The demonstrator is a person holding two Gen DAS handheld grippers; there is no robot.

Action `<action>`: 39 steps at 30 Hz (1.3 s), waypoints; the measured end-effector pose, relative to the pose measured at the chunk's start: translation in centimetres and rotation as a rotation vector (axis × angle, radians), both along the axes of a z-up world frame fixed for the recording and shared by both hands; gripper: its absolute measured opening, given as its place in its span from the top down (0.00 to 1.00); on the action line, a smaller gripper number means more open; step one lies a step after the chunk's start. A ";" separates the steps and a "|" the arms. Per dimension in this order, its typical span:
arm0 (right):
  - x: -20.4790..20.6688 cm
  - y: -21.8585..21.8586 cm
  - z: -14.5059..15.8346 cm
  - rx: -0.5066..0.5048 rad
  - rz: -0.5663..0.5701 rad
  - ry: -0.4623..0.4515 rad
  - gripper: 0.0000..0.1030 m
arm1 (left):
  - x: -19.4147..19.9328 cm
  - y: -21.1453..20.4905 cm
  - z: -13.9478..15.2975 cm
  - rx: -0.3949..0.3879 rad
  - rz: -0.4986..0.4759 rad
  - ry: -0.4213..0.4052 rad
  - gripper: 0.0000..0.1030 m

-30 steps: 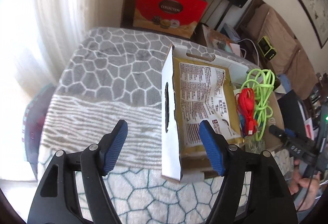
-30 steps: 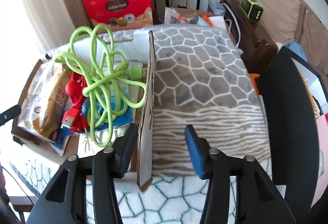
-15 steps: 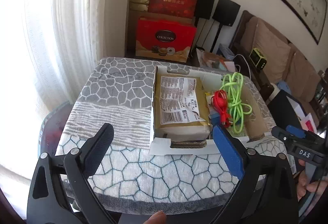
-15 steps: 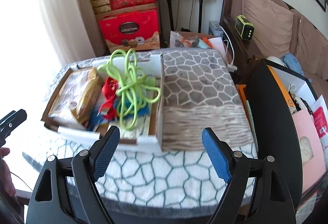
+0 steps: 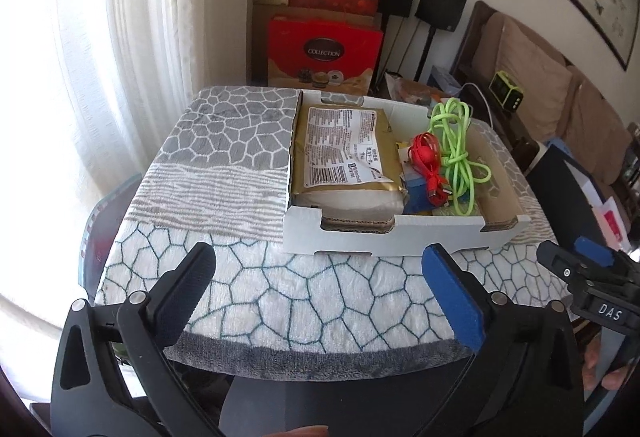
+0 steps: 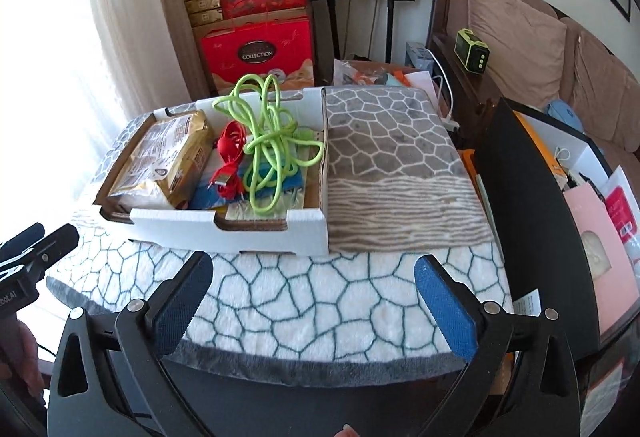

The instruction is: Organize objects

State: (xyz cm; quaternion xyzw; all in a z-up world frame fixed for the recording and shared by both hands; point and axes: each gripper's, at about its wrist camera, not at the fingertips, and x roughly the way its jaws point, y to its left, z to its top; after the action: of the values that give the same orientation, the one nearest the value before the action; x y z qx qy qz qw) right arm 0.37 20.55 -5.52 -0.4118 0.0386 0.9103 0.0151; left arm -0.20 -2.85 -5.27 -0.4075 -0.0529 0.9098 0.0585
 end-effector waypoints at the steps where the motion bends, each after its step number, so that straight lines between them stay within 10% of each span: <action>1: 0.2 -0.1 -0.2 -0.004 -0.001 0.000 0.01 | 0.1 0.0 -0.1 0.005 0.002 -0.001 0.00; 39: 1.6 0.3 0.6 -0.007 -0.054 0.059 0.01 | 1.2 0.8 0.4 -0.052 0.001 0.009 0.00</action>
State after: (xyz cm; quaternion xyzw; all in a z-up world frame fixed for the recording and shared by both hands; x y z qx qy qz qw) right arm 1.99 20.87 -4.90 -0.3836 0.0533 0.9212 0.0371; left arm 1.00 -2.04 -4.90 -0.4046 -0.0289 0.9128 0.0478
